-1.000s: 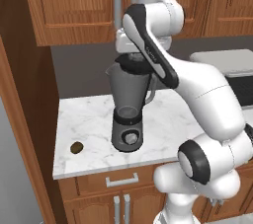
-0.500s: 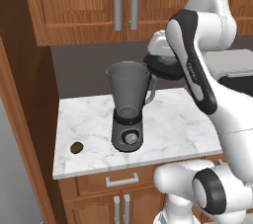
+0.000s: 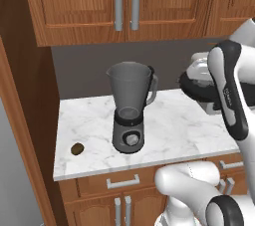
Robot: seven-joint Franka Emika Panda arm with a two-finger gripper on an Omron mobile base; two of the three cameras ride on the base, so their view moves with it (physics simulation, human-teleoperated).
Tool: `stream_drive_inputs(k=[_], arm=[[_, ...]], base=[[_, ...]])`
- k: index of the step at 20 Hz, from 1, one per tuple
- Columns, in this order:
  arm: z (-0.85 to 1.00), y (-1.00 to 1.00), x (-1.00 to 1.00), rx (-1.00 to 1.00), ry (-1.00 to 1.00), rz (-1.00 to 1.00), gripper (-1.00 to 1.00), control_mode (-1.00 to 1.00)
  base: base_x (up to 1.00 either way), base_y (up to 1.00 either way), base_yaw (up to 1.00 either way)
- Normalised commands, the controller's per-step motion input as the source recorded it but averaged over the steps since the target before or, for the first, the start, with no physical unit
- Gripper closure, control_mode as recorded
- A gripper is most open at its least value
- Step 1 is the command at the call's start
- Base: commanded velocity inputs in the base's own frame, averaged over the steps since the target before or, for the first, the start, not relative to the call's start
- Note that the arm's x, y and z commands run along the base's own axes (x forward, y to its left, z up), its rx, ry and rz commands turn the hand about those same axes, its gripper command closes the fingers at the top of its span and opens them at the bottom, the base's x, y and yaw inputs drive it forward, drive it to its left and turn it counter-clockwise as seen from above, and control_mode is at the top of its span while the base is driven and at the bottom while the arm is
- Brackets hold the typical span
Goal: Open the blender lid, put the kiwi in the blender, close the lid, and start the blender.
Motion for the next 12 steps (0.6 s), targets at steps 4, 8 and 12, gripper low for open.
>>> stream_drive_inputs(k=[4,8,12], arm=[[-0.86,-0.49,0.00,-0.11,0.00,-0.02,1.00,-1.00],[-0.91,-0.39,0.03,-0.10,0.07,0.00,1.00,-1.00],[-0.86,-0.07,0.24,-0.11,0.23,0.00,1.00,-1.00]], base=[[0.00,0.00,0.00],[0.00,0.00,0.00],[0.00,0.00,0.00]])
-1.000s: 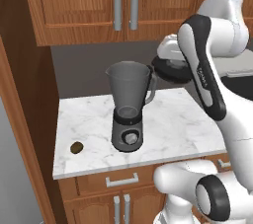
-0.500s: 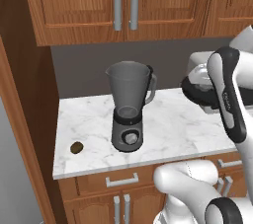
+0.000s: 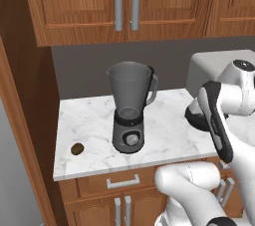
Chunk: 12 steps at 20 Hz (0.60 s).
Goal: Open the blender lid, put the kiwi in the blender, close the lid, and start the blender.
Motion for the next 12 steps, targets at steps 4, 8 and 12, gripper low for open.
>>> stream_drive_inputs(k=[4,8,12], arm=[[-0.66,0.00,0.36,-0.05,0.24,0.00,1.00,-1.00],[-0.55,-0.11,0.35,0.00,0.16,0.00,1.00,-1.00],[-0.51,-0.36,0.32,0.03,0.06,0.03,1.00,-1.00]], base=[[0.00,0.00,0.00],[0.00,0.00,0.00],[0.00,0.00,0.00]])
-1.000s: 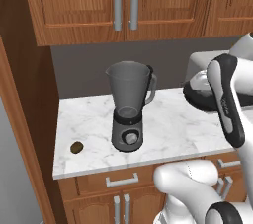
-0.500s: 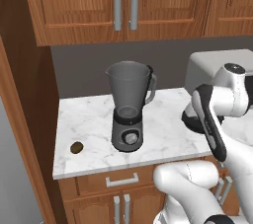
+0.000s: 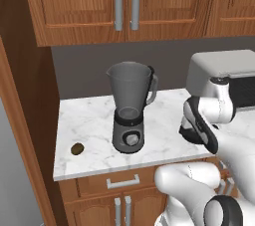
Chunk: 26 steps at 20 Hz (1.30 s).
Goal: Open the blender lid, put the kiwi in the blender, close the lid, and start the blender.
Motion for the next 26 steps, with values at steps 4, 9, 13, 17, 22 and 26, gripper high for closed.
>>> stream_drive_inputs(k=[4,9,13,17,22,26], arm=[[-0.52,-0.24,0.40,0.01,0.05,0.01,1.00,-1.00],[-0.29,-0.08,0.43,0.00,0.00,0.00,1.00,-1.00],[-0.16,-0.04,0.39,0.01,0.00,0.00,1.00,-1.00],[-0.28,-0.02,0.23,0.02,0.00,0.00,1.00,-1.00],[-0.38,0.00,0.23,0.00,0.00,0.00,-1.00,-1.00],[-0.35,0.00,0.23,0.00,0.00,0.00,-1.00,-1.00]], base=[[0.00,0.00,0.00],[0.00,0.00,0.00],[0.00,0.00,0.00],[0.00,0.00,0.00],[0.00,0.00,0.00],[0.00,0.00,0.00]])
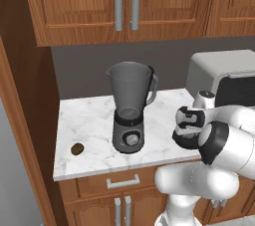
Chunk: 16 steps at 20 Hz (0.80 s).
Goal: Open the blender lid, put the kiwi in the blender, close the lid, and start the blender.
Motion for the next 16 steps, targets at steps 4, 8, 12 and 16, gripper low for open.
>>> stream_drive_inputs(k=[4,8,12,16], arm=[[-0.07,0.00,0.01,0.01,0.00,0.00,-1.00,-1.00],[0.23,0.00,-0.17,0.01,-0.02,0.00,-1.00,-1.00],[0.48,0.00,-0.13,0.00,0.00,0.00,-1.00,-1.00],[0.57,0.00,-0.18,0.00,-0.01,0.00,-1.00,-1.00]], base=[[0.00,0.00,0.00],[0.00,0.00,0.00],[0.00,0.00,0.00],[0.00,0.00,0.00]])
